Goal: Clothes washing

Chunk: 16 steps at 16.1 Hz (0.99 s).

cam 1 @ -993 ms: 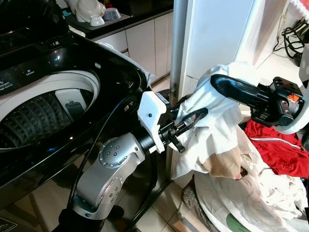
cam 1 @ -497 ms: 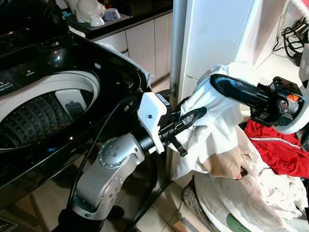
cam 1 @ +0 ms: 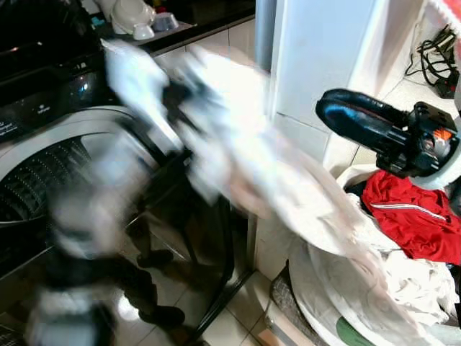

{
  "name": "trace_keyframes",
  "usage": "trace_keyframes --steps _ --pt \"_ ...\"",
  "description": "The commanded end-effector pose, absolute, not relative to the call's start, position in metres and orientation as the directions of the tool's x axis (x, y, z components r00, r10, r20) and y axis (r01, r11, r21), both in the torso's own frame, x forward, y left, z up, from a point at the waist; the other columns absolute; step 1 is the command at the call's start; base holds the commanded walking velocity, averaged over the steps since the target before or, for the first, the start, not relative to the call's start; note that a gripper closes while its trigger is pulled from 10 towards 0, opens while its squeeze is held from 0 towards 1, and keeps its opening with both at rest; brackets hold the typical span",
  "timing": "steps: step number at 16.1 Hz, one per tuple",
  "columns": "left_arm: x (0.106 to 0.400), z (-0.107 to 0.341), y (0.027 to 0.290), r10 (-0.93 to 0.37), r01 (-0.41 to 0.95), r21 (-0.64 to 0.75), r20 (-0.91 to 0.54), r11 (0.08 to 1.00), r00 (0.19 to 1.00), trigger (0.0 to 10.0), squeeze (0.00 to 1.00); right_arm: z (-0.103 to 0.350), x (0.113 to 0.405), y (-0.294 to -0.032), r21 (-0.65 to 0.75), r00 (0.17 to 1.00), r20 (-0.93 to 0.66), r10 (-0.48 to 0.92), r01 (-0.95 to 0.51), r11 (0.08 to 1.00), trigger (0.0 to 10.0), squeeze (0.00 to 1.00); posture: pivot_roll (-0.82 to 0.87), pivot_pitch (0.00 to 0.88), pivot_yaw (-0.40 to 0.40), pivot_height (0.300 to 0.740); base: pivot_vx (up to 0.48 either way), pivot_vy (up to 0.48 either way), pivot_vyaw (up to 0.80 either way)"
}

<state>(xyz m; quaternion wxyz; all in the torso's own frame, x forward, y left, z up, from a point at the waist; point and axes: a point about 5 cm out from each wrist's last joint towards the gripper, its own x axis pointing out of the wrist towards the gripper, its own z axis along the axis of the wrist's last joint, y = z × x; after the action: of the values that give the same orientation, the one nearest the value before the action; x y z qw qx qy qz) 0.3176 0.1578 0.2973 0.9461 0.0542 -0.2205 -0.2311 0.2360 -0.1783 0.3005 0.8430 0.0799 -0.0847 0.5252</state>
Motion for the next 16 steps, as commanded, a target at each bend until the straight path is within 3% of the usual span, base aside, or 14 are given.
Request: trace_keyframes --steps 1,2,4,7,9,10,11,12,13,14,16 --pt "0.322 0.333 0.188 -0.327 0.198 0.299 0.486 0.934 0.811 0.0 0.0 0.302 0.238 -0.176 0.021 0.44 0.225 0.869 -0.894 0.447 10.0 0.0 -0.08 0.0 0.084 0.74 0.0 0.0 0.0" --pt "0.324 0.364 0.212 -0.232 -0.002 0.399 0.538 0.917 0.81 0.0 0.0 0.3 0.238 -0.173 0.02 0.438 0.214 0.873 -0.896 0.444 10.0 0.0 -0.08 0.0 0.083 0.74 0.0 0.0 0.0" --pt "0.33 0.388 0.238 -0.124 -0.218 0.515 0.549 0.829 0.826 0.0 0.0 0.294 0.242 -0.167 0.026 0.461 0.182 0.869 -0.885 0.464 10.0 0.0 -0.07 0.0 0.083 0.74 0.0 0.0 0.0" --pt "0.353 0.358 0.25 -0.007 -0.234 0.492 0.439 0.839 0.899 0.0 0.0 0.28 0.245 -0.16 0.038 0.485 0.149 0.862 -0.874 0.485 10.0 0.0 -0.08 0.0 0.095 0.74 0.0 0.0 0.0" --pt "0.368 0.314 0.26 0.092 -0.248 0.498 0.316 0.831 0.944 0.0 0.0 0.27 0.244 -0.153 0.04 0.506 0.111 0.855 -0.862 0.505 10.0 0.0 -0.09 0.0 0.1 0.74 0.0 0.0 0.0" --pt "0.37 0.303 0.261 0.077 -0.208 0.513 0.266 0.833 0.961 0.0 0.0 0.268 0.243 -0.152 0.045 0.511 0.103 0.854 -0.86 0.509 10.0 0.0 -0.09 0.0 0.1 0.74 0.0 0.0 0.0" --pt "0.375 0.268 0.27 0.127 -0.155 0.528 0.09 0.835 0.988 0.0 0.0 0.258 0.24 -0.149 0.051 0.518 0.061 0.853 -0.855 0.516 10.0 0.0 -0.1 0.0 0.102 0.74 0.0 0.0 0.0" --pt "0.376 0.257 0.273 0.15 -0.146 0.501 0.034 0.853 0.988 0.0 0.0 0.255 0.239 -0.148 0.049 0.52 0.044 0.853 -0.854 0.518 10.0 0.0 -0.1 0.0 0.102 0.74 0.0 0.0 0.0" --pt "0.376 0.252 0.275 0.16 -0.134 0.5 -0.011 0.856 0.987 2.5 0.0 0.253 0.239 -0.148 0.047 0.52 0.03 0.854 -0.854 0.518 10.0 0.0 -0.1 0.0 0.101 0.74 0.0 0.0 0.0" --pt "0.376 0.239 0.277 0.148 -0.078 0.452 -0.121 0.888 0.981 10.0 1.0 0.244 0.237 -0.146 0.026 0.51 -0.034 0.859 -0.859 0.511 10.0 0.0 -0.1 0.0 0.102 0.74 0.0 0.0 0.0" --pt "0.376 0.23 0.277 0.116 -0.027 0.396 -0.204 0.918 0.972 10.0 1.0 0.239 0.236 -0.144 0.015 0.508 -0.061 0.859 -0.86 0.509 10.0 0.0 -0.1 0.0 0.098 0.74 0.0 0.0 0.0"
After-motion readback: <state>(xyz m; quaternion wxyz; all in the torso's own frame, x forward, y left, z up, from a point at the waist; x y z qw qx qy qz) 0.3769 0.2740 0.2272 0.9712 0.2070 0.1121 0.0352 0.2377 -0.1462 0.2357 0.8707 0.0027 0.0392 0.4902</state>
